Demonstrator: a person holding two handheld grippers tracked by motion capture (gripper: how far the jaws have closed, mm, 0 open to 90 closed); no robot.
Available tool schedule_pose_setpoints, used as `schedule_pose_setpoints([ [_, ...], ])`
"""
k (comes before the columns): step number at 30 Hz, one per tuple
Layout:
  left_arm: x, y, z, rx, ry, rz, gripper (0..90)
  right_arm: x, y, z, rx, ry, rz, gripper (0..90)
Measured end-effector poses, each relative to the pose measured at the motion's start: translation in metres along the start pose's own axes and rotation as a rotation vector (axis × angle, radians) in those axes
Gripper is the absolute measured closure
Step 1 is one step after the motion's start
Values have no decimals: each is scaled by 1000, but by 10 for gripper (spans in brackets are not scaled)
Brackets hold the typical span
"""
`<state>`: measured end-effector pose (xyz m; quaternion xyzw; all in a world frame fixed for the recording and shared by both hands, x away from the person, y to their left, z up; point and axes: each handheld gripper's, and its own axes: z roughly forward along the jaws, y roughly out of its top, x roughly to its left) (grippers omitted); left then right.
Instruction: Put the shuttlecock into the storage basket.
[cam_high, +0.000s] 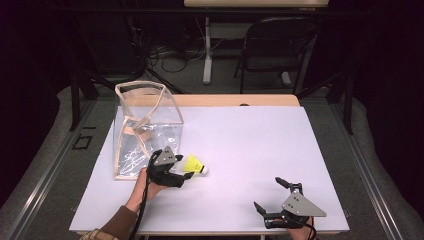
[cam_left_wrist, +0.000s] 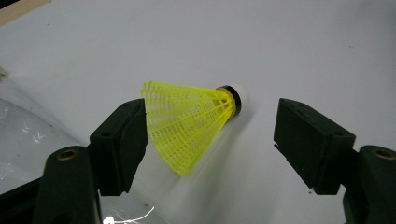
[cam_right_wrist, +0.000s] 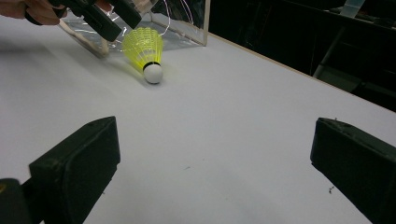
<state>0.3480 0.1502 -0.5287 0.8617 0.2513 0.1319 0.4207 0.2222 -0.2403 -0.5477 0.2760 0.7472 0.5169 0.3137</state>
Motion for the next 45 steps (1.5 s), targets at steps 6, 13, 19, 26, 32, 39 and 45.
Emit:
schedule_pose_setpoints([
  [6, 2, 0, 4, 18, 3, -2, 370, 0, 0, 0, 4, -1, 1, 12],
  [13, 9, -3, 6, 41, -24, -4, 466, 0, 0, 0, 5, 0, 0, 13],
  [19, 14, -4, 6, 48, -45, -11, 564, 0, -1, 0, 7, -1, 2, 13],
  [26, 19, -4, 8, 66, -84, -11, 683, 0, -1, 0, 8, 0, 1, 13],
  [32, 22, -3, 9, 70, -104, -1, 734, 0, -1, 0, 10, 1, 0, 13],
  [39, 25, -2, 9, 72, -132, 9, 794, 0, -1, 0, 11, 1, -1, 14],
  [45, 26, 0, 10, 77, -158, 26, 866, 0, -1, 1, 14, 1, 1, 14],
])
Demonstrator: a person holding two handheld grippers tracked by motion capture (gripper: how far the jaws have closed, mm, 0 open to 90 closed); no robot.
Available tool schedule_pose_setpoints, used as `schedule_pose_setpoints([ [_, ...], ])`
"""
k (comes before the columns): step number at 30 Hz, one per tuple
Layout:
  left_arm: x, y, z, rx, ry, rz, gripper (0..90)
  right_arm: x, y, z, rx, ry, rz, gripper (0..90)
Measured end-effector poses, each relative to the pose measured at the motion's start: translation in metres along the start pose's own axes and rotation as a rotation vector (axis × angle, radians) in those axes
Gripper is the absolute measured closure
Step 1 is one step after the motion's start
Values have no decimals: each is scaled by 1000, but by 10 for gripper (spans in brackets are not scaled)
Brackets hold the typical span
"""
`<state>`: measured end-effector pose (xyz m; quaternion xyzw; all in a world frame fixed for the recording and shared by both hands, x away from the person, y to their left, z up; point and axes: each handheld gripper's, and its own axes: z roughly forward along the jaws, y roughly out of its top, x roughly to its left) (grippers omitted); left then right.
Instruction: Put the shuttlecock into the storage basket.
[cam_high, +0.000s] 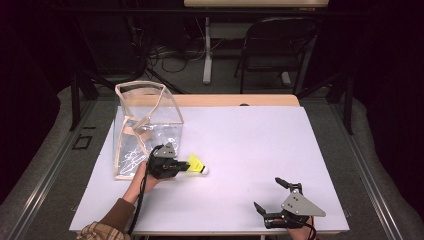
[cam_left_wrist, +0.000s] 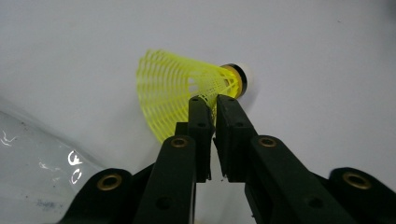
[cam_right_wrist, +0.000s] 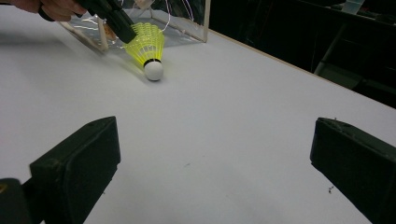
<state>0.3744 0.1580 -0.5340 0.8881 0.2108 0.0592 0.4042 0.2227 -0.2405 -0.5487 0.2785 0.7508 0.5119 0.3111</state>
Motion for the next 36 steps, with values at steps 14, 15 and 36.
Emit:
schedule_pose_setpoints([
  [14, -2, 8, -1, 5, -40, 88, 900, 0, 0, 0, 1, -3, -1, 14],
  [15, -2, 8, -1, 5, -40, 88, 900, 0, 0, 0, 1, -3, -1, 14],
  [36, -11, 18, -19, -43, -6, 126, 900, 0, 0, 0, 4, -1, -3, 15],
])
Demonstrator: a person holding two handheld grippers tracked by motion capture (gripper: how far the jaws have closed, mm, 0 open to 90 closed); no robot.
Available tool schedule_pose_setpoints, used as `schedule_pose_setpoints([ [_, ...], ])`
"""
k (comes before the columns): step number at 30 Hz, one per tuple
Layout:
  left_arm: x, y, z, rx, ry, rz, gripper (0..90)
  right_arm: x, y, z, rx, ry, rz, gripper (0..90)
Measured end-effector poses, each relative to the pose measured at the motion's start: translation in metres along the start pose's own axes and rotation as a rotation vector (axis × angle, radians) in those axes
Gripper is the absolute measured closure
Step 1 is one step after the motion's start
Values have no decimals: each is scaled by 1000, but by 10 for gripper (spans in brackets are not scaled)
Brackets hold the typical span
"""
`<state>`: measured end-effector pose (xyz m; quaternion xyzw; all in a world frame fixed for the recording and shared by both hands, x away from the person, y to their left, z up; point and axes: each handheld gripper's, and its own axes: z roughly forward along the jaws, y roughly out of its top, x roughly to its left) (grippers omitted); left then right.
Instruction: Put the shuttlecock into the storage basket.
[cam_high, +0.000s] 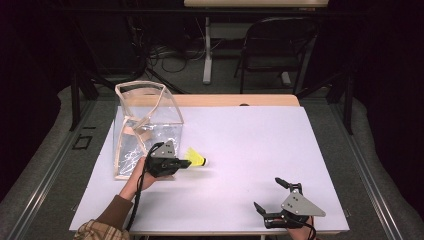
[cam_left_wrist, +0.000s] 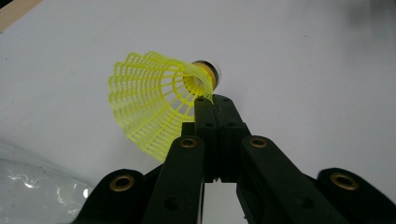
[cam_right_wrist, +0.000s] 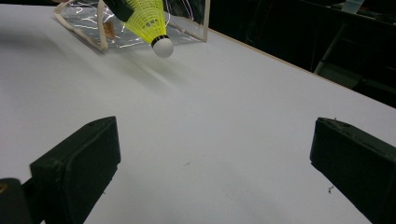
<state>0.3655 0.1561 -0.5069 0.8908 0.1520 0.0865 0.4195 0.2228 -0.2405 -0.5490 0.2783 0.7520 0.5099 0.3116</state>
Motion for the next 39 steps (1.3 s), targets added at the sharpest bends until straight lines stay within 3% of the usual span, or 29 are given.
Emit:
schedule_pose_setpoints([
  [21, -4, 26, -23, -58, 21, 38, 900, 0, 0, 0, -13, 9, 3, 4],
  [39, -5, 50, -40, -71, 27, 82, 900, 0, 0, 0, -10, 10, 3, 1],
])
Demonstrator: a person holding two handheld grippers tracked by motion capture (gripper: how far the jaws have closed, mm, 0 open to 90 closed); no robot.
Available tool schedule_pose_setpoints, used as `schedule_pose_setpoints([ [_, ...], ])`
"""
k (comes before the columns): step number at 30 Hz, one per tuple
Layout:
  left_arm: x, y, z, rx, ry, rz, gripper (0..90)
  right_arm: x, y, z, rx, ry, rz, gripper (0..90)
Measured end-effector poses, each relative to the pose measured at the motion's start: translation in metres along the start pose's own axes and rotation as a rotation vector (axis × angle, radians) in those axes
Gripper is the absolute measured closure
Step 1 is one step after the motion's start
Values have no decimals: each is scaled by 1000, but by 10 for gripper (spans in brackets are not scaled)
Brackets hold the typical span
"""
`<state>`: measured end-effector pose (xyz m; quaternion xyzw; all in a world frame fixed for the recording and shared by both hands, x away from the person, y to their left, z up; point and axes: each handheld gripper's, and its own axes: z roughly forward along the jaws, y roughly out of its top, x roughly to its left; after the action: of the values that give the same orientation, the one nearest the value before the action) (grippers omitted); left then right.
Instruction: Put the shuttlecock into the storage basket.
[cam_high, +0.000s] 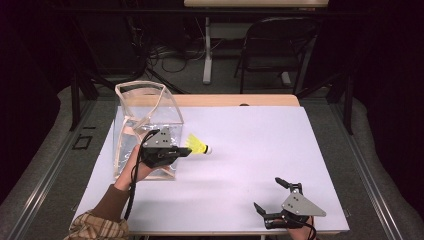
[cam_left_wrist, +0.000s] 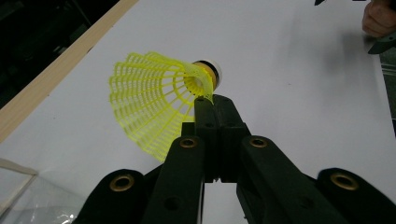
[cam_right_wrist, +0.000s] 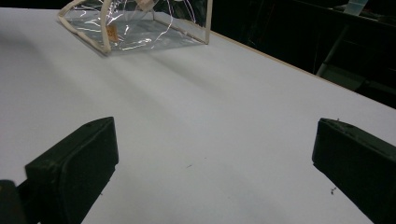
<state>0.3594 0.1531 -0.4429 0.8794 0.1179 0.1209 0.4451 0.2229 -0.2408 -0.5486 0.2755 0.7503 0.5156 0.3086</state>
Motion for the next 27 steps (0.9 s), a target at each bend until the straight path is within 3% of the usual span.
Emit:
schedule_pose_setpoints([
  [17, 2, 18, -9, -13, 6, 28, 900, 0, 0, 0, 5, 3, 0, 4],
  [27, 8, 26, -15, -22, 32, 30, 900, 0, 0, 1, 6, 1, 0, 5],
])
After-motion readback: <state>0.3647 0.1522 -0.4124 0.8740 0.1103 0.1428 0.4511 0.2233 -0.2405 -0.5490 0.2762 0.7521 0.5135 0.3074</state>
